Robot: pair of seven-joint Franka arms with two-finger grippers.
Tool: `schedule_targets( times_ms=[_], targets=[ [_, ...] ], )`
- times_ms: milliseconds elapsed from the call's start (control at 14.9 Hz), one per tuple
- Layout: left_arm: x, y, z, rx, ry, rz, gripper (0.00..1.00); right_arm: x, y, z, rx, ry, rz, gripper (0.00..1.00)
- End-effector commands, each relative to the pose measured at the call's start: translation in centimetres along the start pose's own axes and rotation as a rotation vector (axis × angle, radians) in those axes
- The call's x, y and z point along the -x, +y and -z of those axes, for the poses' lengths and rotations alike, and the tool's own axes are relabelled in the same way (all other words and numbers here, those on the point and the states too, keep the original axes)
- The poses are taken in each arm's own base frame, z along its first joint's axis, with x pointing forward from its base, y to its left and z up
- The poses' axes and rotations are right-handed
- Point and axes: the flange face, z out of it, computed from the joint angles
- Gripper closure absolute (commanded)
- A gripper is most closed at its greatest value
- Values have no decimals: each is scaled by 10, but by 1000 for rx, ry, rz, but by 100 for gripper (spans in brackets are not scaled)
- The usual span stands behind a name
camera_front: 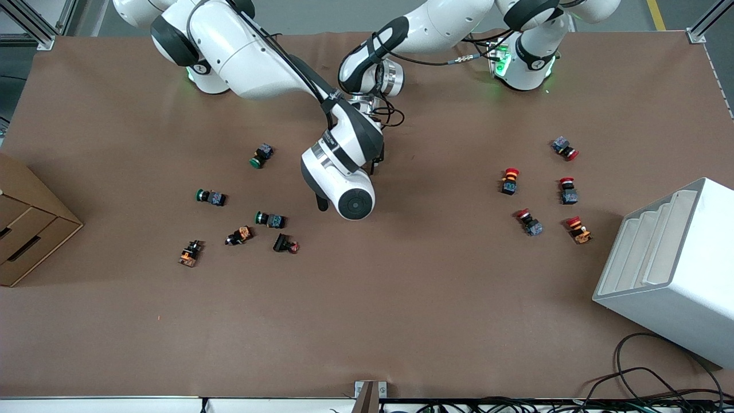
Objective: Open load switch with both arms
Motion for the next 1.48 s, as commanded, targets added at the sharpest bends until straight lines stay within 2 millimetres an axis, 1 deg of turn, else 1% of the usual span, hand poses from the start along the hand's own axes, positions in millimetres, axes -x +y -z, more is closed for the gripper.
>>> schedule_targets(
  times_ms=[0, 538, 808, 1077, 1279, 1346, 1413],
  targets=[
    [2, 2, -2, 6, 13, -14, 1, 6, 8, 2, 26, -17, 2, 0],
    [2, 1, -2, 6, 12, -14, 1, 11, 11, -4, 32, -8, 8, 0],
    [2, 2, -2, 6, 13, -14, 1, 14, 12, -12, 42, 2, 15, 0],
    [2, 2, -2, 7, 13, -14, 1, 13, 11, -12, 42, 4, 14, 0],
    [2, 1, -2, 5, 13, -14, 1, 3, 9, 3, 28, -14, 33, 0],
    [2, 1, -2, 5, 13, -14, 1, -4, 12, 16, 23, -22, 72, 0],
    [2, 1, -2, 6, 12, -14, 1, -17, 9, 29, 14, -38, 113, 0]
  ],
)
